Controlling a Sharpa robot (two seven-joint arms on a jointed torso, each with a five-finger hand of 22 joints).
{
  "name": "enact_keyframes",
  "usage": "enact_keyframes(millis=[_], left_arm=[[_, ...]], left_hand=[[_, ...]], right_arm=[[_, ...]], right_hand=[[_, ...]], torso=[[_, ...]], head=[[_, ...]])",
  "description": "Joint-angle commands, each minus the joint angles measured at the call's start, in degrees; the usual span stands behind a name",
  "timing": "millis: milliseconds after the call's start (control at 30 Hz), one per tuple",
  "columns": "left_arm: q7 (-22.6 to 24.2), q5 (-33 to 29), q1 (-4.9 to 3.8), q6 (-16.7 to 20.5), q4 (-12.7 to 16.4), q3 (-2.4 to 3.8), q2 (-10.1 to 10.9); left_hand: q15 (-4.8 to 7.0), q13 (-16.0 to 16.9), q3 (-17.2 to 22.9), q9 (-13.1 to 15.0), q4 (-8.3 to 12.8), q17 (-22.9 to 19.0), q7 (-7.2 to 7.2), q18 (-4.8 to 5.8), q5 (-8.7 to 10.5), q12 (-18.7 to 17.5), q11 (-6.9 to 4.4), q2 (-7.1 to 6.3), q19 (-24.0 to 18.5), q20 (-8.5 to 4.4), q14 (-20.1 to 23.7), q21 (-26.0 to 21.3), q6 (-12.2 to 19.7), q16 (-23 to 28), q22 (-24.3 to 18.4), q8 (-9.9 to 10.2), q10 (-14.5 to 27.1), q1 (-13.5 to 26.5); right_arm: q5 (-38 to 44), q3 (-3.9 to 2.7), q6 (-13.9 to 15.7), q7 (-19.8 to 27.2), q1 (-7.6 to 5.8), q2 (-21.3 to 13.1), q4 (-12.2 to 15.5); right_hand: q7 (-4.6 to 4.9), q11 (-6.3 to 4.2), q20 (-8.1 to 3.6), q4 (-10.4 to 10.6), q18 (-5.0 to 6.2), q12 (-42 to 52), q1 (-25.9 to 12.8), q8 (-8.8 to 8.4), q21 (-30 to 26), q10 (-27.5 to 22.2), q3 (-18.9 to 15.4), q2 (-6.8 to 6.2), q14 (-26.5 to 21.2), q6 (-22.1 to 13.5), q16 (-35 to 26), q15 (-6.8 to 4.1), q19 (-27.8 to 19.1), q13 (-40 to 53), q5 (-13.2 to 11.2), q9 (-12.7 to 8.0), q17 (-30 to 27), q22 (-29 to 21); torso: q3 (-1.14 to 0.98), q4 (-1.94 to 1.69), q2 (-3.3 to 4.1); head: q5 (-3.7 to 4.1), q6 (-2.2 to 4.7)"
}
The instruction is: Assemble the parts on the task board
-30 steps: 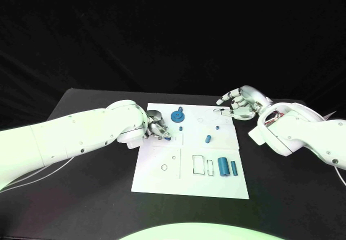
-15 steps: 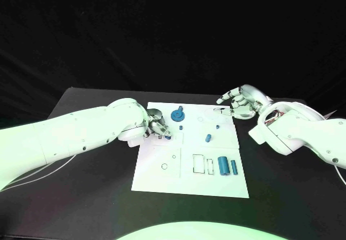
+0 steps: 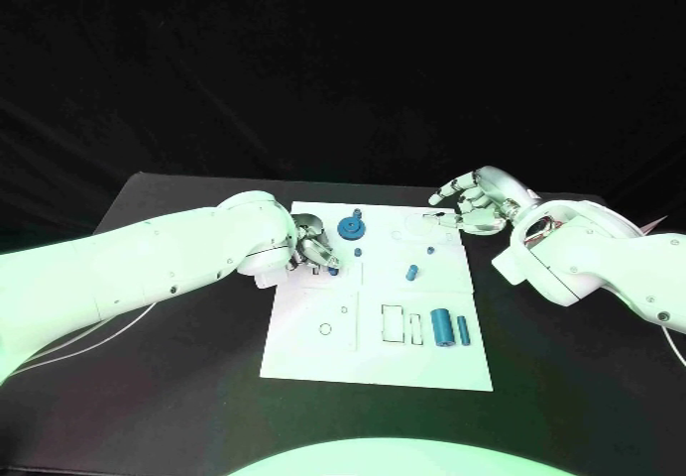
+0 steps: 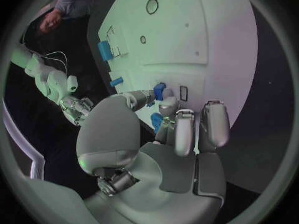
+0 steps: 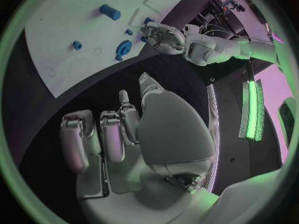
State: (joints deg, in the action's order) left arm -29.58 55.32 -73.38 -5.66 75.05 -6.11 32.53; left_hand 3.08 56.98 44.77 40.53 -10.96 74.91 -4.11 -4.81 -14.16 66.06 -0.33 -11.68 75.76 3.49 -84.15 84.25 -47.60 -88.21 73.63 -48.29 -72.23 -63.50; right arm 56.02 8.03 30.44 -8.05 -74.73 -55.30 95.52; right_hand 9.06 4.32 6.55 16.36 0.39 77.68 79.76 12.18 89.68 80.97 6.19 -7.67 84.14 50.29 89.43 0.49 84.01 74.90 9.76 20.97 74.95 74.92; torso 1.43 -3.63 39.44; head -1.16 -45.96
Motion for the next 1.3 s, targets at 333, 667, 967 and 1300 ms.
enact_keyframes(millis=[333, 667, 967, 1300], left_arm=[[0.0, -0.2, 0.18, -1.0, -0.2, -0.11, -0.7], [0.0, -0.1, 0.18, -1.3, -0.2, -0.12, -0.7], [0.1, 0.0, 0.18, -1.3, -0.3, -0.12, -0.5], [0.1, 0.3, 0.19, -0.3, -0.4, -0.11, -0.1]], left_hand=[[0.87, 0.8, 8.0, 0.4, 9.7, 12.7, 1.10, 1.18, 0.72, 0.7, -0.62, 0.27, 1.0, -0.22, -5.1, 0.2, -0.6, -0.4, 0.6, -0.3, -1.5, 2.5], [1.42, 1.8, -4.7, 0.1, 5.0, 13.0, 1.92, 1.29, 1.95, 1.1, -1.19, -0.21, 1.6, -0.71, -5.2, -0.2, -2.6, -0.5, 0.8, 1.0, -1.9, 5.0], [1.41, 2.1, -10.0, -0.1, 2.7, 13.1, 1.87, 1.29, 2.00, 1.2, -1.19, -0.64, 1.7, -0.79, -5.2, -0.4, -3.1, -0.6, 0.8, 1.6, -1.8, 4.7], [1.38, 2.5, -14.7, 0.0, -0.6, 13.2, 1.84, 1.34, 2.06, 1.3, -1.15, -0.57, 1.9, -0.79, -5.2, -0.4, -3.5, -0.6, 1.0, 1.9, -2.0, 4.5]], right_arm=[[0.3, 0.00, -0.4, 0.5, 0.05, 0.0, 0.0], [0.2, 0.01, -0.4, 0.6, 0.06, 0.0, 0.0], [0.3, 0.02, -0.3, 0.7, 0.07, -0.1, 0.0], [0.4, 0.02, 0.1, 1.1, 0.08, -0.1, 0.0]], right_hand=[[0.14, 0.05, -0.41, 0.1, -0.39, -0.4, -0.6, 0.17, 0.3, -0.5, 0.2, 0.13, 5.4, -0.5, -0.2, -0.32, 6.0, 4.4, 0.4, 0.1, 13.0, 15.1], [0.14, 0.05, -0.41, 0.1, -0.39, -0.4, -0.6, 0.17, 0.3, -0.5, 0.2, 0.13, 5.4, -0.5, -0.2, -0.32, 6.0, 4.4, 0.4, 0.1, 13.0, 15.1], [0.14, 0.06, -0.41, 0.1, -0.39, -0.4, -0.7, 0.21, 0.3, -0.5, 0.2, 0.10, 5.4, -0.5, -0.3, -0.32, 6.0, 4.4, 0.3, 0.1, 13.0, 15.1], [0.15, 0.06, -0.41, 0.1, -0.39, -0.5, -0.8, 0.23, 0.3, -0.5, 0.2, 0.09, 5.3, -0.5, -0.3, -0.32, 6.0, 4.4, 0.3, 0.1, 12.8, 15.1]], torso=[[0.02, -0.02, -0.02], [0.04, -0.03, -0.05], [0.05, -0.06, -0.04], [0.06, 0.01, 0.00]], head=[[0.10, -0.12], [0.18, -0.21], [0.19, -0.21], [0.20, -0.22]])
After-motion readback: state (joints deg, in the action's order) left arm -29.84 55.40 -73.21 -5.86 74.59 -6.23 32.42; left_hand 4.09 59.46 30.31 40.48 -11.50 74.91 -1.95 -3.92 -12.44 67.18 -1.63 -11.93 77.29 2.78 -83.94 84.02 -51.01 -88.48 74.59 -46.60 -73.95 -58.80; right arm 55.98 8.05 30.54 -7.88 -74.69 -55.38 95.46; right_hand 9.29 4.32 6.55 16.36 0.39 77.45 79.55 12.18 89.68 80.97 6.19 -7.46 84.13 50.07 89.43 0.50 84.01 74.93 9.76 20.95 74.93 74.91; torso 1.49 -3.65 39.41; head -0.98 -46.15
